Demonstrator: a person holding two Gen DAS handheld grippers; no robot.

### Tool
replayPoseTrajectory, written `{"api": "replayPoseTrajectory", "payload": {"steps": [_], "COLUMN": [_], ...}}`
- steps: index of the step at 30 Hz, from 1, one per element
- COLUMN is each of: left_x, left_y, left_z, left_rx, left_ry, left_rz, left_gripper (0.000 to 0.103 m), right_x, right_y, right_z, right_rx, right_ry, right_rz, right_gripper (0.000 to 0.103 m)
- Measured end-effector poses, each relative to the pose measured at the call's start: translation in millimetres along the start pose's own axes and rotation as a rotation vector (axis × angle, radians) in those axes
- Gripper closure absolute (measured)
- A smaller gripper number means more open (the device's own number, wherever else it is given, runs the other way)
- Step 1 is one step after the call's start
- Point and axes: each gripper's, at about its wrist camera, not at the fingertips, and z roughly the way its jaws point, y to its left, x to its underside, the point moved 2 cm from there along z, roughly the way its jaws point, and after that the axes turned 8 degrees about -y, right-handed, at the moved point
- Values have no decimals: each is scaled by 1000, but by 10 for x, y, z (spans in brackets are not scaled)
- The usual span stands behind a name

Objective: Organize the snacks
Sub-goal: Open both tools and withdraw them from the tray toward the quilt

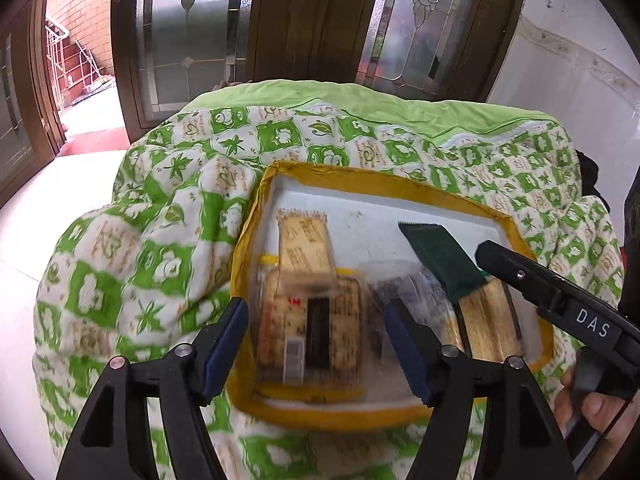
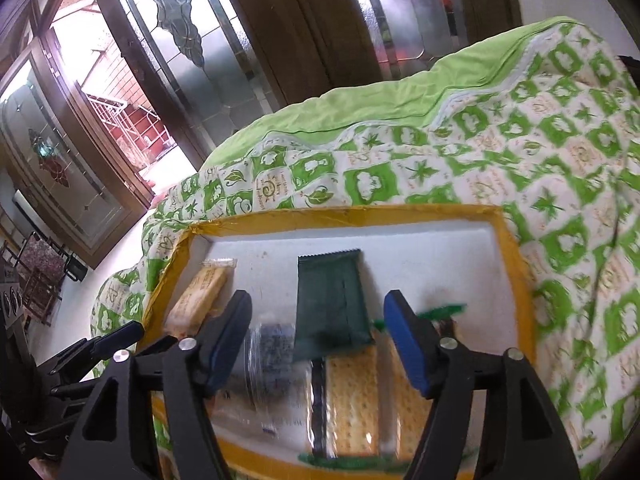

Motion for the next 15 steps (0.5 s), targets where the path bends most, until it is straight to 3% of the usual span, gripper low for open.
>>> {"api": "replayPoseTrajectory", "payload": {"steps": [9,15], "left_x": [216,389], "left_y": [-112,-123], "left_z": [-343,-553], "left_rx": [3,-22], "left_ry": [-22,-39], "left_rz": [56,93], "left_gripper": [26,18], "right_x": [251,421], "right_y": [-23,-25], "right_z": [-397,-546], "right_rx": [13,13], "right_ry": [-7,1], "right_rz": [-6,-8], "right_gripper": [33,29]}}
